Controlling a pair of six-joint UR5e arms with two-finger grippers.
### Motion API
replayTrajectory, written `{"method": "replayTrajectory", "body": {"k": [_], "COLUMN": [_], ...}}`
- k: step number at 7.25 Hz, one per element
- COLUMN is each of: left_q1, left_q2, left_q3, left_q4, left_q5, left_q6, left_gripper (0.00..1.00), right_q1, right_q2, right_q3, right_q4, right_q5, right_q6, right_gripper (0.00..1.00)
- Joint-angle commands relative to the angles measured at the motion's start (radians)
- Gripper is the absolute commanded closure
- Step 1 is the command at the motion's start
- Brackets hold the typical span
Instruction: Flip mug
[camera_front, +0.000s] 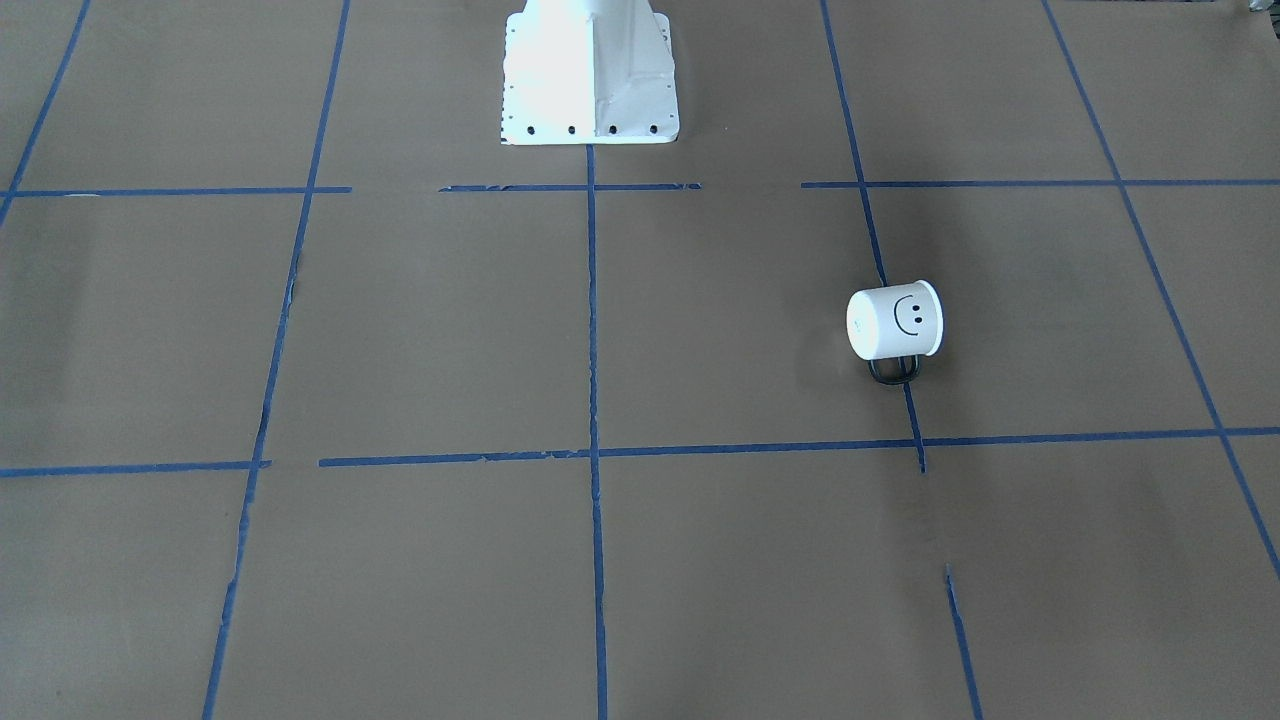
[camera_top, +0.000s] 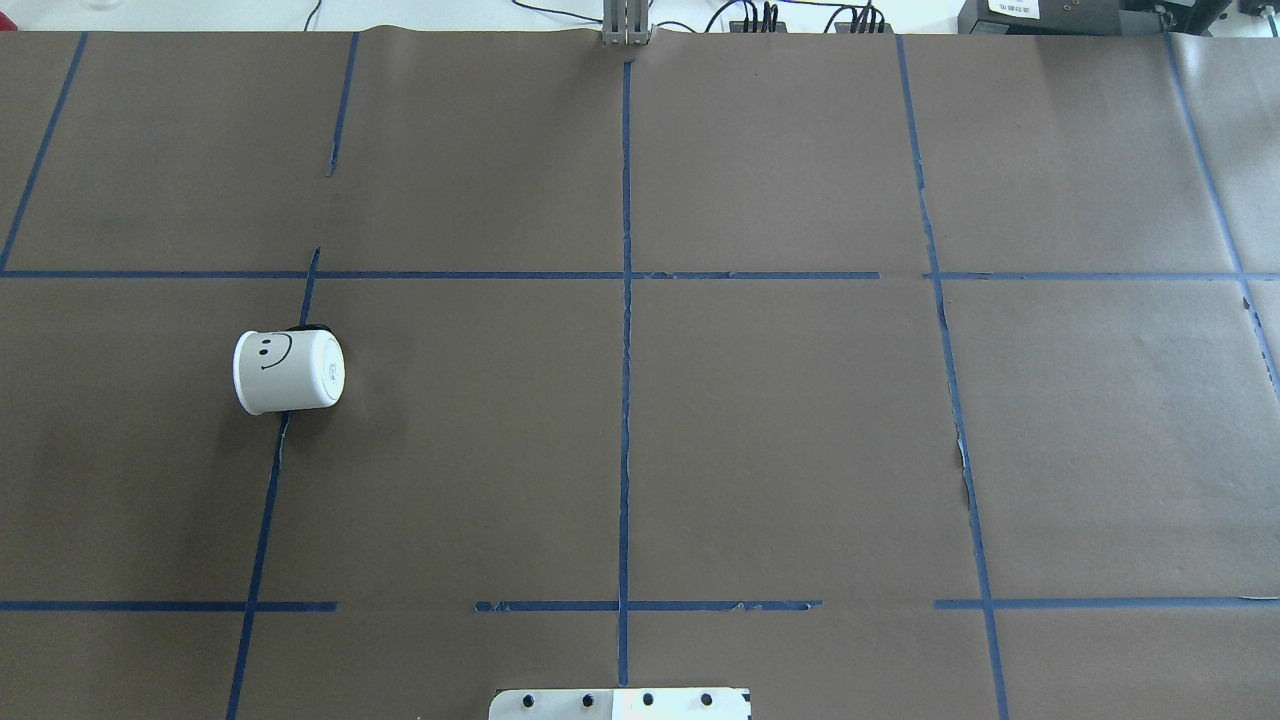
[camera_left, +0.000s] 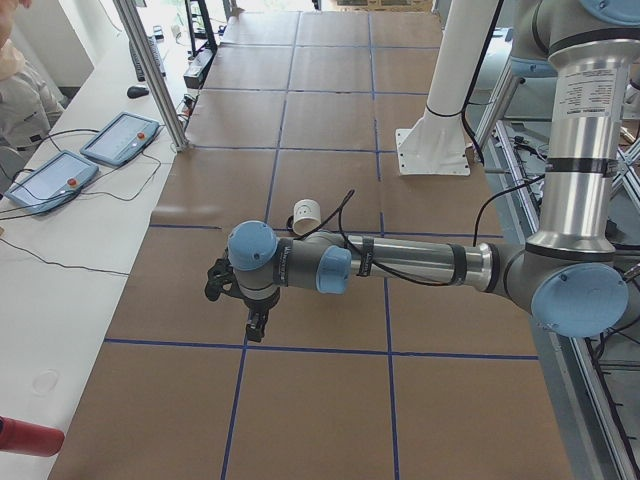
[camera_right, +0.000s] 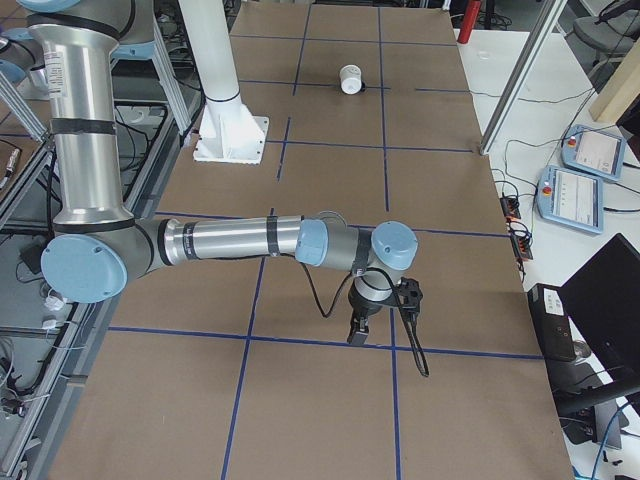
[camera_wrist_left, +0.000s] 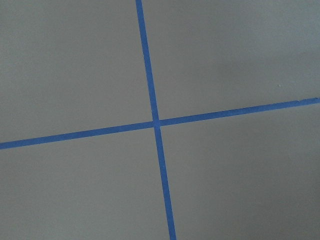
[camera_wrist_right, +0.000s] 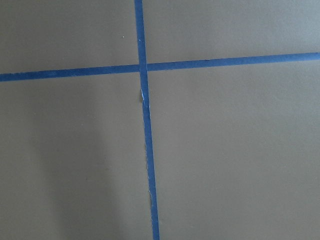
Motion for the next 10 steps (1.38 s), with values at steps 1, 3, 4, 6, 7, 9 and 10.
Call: {"method": "replayTrajectory", "body": {"k": [1,3,4,6,7,9,10], "left_q1": [0.019,0.115,0.172,0.308,0.395,0.592,0.638], "left_q2": [-0.012,-0.022,-0.018,0.051,0.121,0.153,0.154], "left_q3": [-0.014,-0.017,-0.022,-0.02,-0.019,-0.019,-0.008], "left_q4": [-0.078,-0.17,-0.276,-0.621,-0.897,-1.223,-1.448], "left_q5": [0.001,0.006,0.006,0.021,0.114,0.252,0.272], "left_q6": [-0.038,-0.162,-0.251,-0.736,-0.982,-1.397,-1.554], "left_gripper": [0.0,0.0,0.0,0.0,0.0,0.0,0.0], "right_q1": [0.0,0.0,0.0,0.0,0.0,0.0,0.0], "right_q2": [0.0,0.0,-0.001,-0.001,0.0,0.0,0.0], "right_q3": [-0.002,0.0,0.0,0.0,0.0,0.0,0.0], "right_q4": [0.0,0.0,0.0,0.0,0.0,0.0,0.0], "right_q5": [0.0,0.0,0.0,0.0,0.0,0.0,0.0], "right_q6": [0.0,0.0,0.0,0.0,0.0,0.0,0.0], "right_gripper": [0.0,0.0,0.0,0.0,0.0,0.0,0.0]}}
